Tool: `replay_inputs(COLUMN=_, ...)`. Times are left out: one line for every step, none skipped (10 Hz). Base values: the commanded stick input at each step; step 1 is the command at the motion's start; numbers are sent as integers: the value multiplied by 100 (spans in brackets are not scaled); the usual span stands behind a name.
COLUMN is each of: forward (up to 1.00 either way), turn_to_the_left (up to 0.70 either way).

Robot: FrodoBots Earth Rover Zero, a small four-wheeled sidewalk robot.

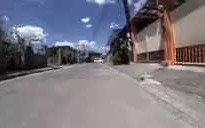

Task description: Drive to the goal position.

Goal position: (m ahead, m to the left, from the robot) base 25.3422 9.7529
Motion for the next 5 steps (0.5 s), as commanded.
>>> replay_inputs(forward=100, turn_to_the_left=0)
replay_inputs(forward=100, turn_to_the_left=0)
replay_inputs(forward=100, turn_to_the_left=0)
replay_inputs(forward=100, turn_to_the_left=0)
replay_inputs(forward=100, turn_to_the_left=0)
